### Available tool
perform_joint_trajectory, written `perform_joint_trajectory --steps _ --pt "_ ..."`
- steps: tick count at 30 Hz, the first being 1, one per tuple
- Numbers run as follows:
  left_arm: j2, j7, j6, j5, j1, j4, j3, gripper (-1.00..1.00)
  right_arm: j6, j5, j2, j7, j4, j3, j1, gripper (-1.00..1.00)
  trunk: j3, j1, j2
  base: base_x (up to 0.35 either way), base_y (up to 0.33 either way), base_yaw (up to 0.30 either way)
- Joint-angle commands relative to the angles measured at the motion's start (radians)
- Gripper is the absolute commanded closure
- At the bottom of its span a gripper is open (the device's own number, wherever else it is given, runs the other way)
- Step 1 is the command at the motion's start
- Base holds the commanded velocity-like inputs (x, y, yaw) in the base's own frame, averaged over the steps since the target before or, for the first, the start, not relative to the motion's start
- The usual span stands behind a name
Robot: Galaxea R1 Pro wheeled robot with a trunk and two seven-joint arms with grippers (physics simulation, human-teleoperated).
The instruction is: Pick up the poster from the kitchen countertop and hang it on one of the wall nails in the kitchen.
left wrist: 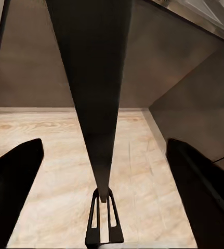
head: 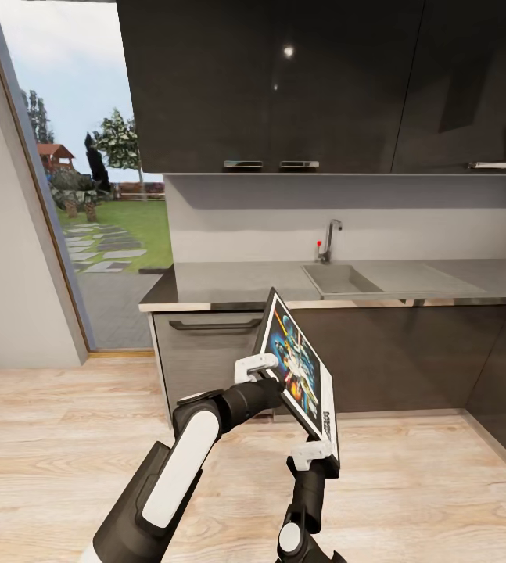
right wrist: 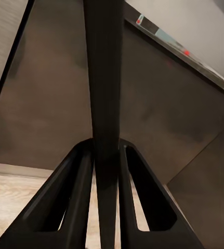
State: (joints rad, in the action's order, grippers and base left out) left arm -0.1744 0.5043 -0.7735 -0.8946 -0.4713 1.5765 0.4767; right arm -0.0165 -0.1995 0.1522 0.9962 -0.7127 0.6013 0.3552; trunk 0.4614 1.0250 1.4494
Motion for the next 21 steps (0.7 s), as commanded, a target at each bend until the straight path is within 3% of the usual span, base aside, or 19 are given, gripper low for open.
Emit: perform_joint_trajectory --steps 1,21 --pt "0.000 0.010 -0.001 -0.010 -0.001 0.001 0.000 -1.00 -0.005 0.000 0.000 0.001 0.001 0.002 0.001 1.00 0.001 0.000 0.001 0.000 0.000 0.000" --pt "0.000 0.004 -0.002 -0.011 -0.001 0.002 0.000 -1.00 -0.006 0.003 -0.001 0.001 0.000 0.001 0.001 1.00 0.001 0.000 0.001 0.000 0.000 0.000"
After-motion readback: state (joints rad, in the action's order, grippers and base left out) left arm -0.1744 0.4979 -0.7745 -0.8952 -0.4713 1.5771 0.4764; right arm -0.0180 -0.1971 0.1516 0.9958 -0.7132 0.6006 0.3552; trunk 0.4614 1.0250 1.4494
